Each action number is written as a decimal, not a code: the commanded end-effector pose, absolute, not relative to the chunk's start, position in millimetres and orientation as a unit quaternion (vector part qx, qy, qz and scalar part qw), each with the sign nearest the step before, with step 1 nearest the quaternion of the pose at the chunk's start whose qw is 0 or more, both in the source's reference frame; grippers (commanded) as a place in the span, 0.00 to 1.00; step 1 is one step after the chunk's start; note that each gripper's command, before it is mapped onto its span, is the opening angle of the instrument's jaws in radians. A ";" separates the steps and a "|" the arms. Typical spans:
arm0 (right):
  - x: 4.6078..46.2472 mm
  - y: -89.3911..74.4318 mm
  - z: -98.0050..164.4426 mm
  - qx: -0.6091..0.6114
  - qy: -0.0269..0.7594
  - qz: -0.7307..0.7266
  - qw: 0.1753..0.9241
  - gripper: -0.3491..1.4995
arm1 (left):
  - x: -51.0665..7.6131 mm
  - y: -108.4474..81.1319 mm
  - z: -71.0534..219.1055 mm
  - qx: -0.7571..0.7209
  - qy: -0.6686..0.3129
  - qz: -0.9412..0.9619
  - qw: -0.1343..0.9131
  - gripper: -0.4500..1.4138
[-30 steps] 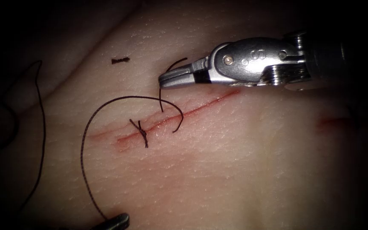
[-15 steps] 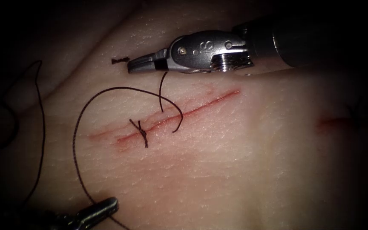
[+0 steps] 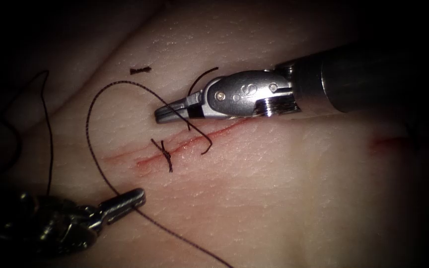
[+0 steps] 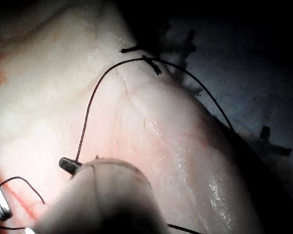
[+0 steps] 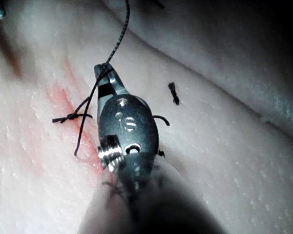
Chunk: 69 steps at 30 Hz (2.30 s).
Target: Wound Closure
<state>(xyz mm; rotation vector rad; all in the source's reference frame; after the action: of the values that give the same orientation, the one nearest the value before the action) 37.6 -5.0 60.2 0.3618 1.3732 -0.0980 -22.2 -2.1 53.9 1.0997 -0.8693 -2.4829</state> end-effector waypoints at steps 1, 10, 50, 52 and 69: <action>38.1 -5.4 60.5 0.166 0.633 -0.042 0.755 0.00 | -22.8 -2.2 55.0 0.386 -0.293 -0.863 0.143 0.00; 37.4 -6.3 60.6 0.163 0.674 -0.034 0.719 0.00 | -24.9 0.0 60.2 0.400 -0.269 -0.864 0.148 0.00; 39.9 -6.1 60.8 0.153 0.686 0.045 0.710 0.74 | -31.4 -0.3 60.2 0.428 -0.219 -0.858 0.181 0.00; 39.8 -6.1 60.8 0.150 0.684 0.048 0.712 0.74 | -30.8 -0.1 59.2 0.424 -0.217 -0.861 0.178 0.00; 39.8 -7.0 61.6 0.148 0.604 0.011 0.783 0.77 | -30.7 -1.8 53.5 0.407 -0.179 -0.866 0.228 0.00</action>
<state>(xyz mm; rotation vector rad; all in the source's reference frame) 39.1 -6.5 61.2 0.3155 1.3015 0.0245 -29.9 -1.0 52.9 1.1167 -0.5000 -2.3728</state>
